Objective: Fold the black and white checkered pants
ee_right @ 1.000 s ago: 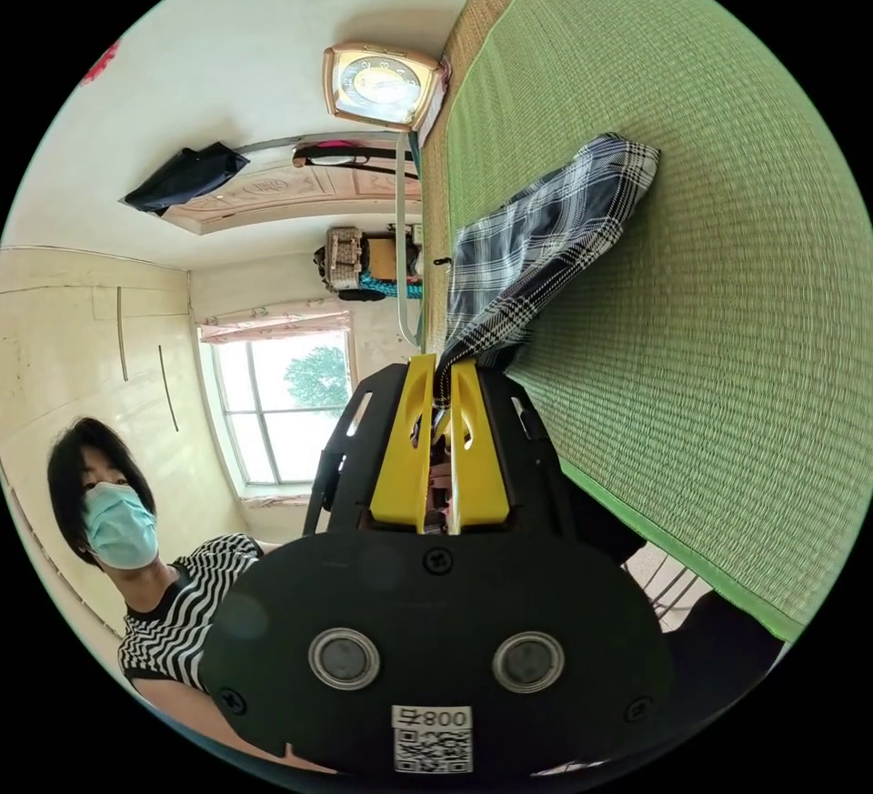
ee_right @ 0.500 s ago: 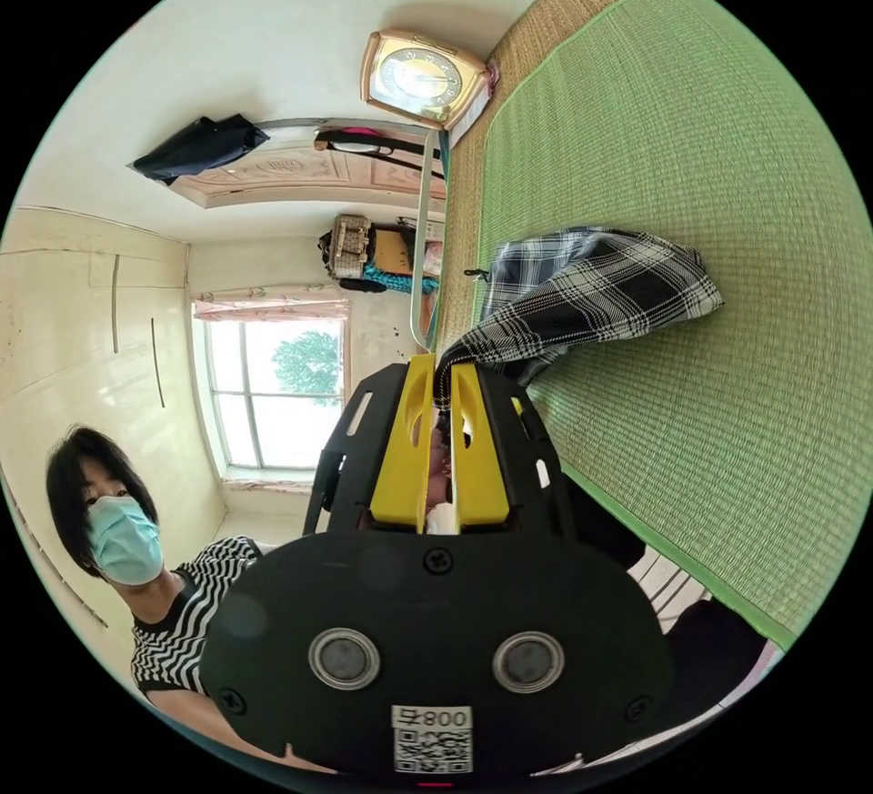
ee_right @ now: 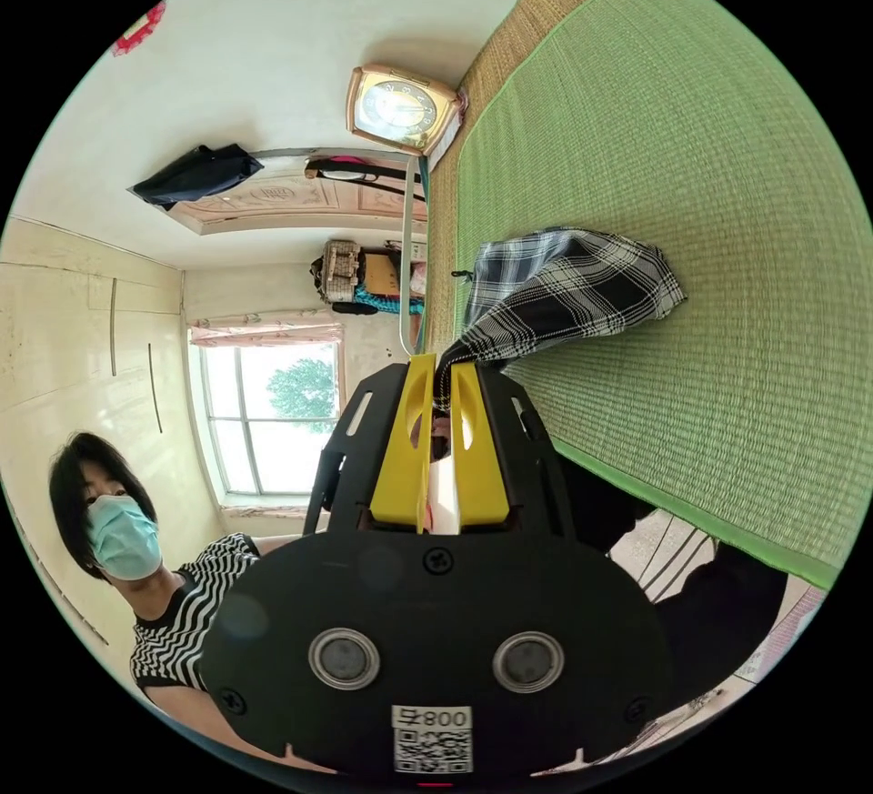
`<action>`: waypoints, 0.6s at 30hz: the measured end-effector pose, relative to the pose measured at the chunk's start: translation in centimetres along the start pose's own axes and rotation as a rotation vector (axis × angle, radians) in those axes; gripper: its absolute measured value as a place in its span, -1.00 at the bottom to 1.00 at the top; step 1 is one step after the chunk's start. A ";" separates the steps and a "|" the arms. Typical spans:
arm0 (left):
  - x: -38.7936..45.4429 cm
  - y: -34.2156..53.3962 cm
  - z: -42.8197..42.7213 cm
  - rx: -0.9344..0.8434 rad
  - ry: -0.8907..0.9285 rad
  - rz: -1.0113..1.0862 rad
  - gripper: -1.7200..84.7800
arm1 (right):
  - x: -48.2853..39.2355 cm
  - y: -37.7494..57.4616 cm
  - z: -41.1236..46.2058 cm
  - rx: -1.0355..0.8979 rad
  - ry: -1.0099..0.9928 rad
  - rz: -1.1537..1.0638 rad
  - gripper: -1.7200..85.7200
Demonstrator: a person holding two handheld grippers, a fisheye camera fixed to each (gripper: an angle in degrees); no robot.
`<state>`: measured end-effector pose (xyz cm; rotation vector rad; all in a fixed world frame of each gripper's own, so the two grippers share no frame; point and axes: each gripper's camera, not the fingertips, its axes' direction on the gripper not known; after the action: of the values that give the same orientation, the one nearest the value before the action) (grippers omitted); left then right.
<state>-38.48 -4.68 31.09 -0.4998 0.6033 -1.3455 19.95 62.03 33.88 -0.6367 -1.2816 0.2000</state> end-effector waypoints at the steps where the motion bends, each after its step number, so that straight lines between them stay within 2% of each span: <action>1: 0.7 0.8 -0.2 -0.008 -0.002 0.017 -0.86 | 0.4 1.0 -0.7 0.009 -0.001 0.010 -0.92; 10: 6.2 8.9 -1.3 -0.133 0.006 0.152 -0.87 | 2.3 11.9 -6.2 0.089 -0.062 0.027 -0.92; 18: 12.3 17.7 0.6 -0.277 0.008 0.267 -0.87 | 1.4 23.6 -13.0 0.230 -0.126 -0.054 -0.92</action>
<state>-23.55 -13.94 18.66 -0.6139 0.8390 -1.0161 37.29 77.65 20.33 -0.3973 -1.3716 0.3421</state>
